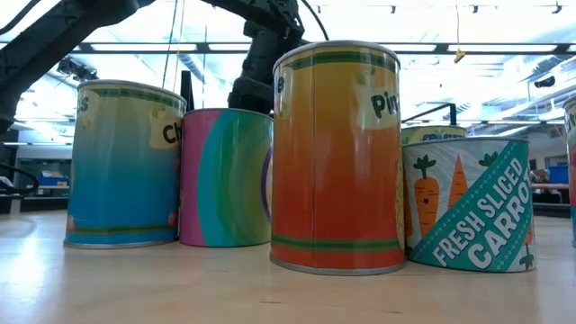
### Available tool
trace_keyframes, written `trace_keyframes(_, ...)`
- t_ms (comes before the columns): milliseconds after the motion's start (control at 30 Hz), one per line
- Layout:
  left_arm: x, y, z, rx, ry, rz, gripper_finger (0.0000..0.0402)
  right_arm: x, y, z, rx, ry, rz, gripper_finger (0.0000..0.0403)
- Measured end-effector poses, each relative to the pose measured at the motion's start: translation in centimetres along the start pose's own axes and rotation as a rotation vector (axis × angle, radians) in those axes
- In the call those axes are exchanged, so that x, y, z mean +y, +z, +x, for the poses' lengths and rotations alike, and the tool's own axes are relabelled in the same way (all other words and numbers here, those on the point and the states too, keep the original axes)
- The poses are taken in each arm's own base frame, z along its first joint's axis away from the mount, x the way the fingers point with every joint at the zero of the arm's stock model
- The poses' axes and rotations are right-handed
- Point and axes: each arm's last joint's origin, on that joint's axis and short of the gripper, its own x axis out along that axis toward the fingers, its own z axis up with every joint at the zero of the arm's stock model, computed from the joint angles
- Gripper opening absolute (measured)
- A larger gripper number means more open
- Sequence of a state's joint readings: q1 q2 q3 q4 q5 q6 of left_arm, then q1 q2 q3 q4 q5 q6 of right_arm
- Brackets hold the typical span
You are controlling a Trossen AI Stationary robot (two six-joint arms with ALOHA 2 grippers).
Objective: Pick and place cans onto a shelf
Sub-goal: Put the canned tomatoes on the shelf
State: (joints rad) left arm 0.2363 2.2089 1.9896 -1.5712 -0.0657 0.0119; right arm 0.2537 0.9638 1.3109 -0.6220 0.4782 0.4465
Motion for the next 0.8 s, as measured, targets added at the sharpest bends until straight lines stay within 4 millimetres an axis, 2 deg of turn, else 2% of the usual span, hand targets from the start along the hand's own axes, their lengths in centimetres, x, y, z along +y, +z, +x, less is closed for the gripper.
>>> trace_keyframes(100, -0.3, 0.0, 0.0, 0.000, 0.006, 0.006, 0.0375, 0.1, 0.0, 0.0, 0.002, 0.006, -0.002, 0.0348)
trace_keyframes(233, 0.4, -0.2, -0.3, -0.008, 0.043, -0.008, 0.0375, 0.1, -0.3, -0.1, 0.024, 0.006, -0.024, 0.0348)
trace_keyframes(400, 0.9, -1.5, -2.4, -0.069, 0.044, -0.035, 0.0375, 0.0, -0.7, -0.2, 0.063, -0.006, -0.033, 0.0348)
trace_keyframes(500, 0.5, -2.4, -3.7, -0.109, 0.004, -0.014, 0.0375, 0.0, -0.7, -0.2, 0.062, -0.006, -0.033, 0.0348)
trace_keyframes(600, -0.6, -3.5, -5.1, -0.157, -0.082, 0.043, 0.0375, 0.0, -0.7, -0.2, 0.057, -0.015, -0.040, 0.0348)
trace_keyframes(800, -4.3, -3.9, -5.7, -0.181, -0.059, 0.164, 0.0375, 0.0, -0.6, -0.2, 0.045, -0.026, -0.048, 0.0348)
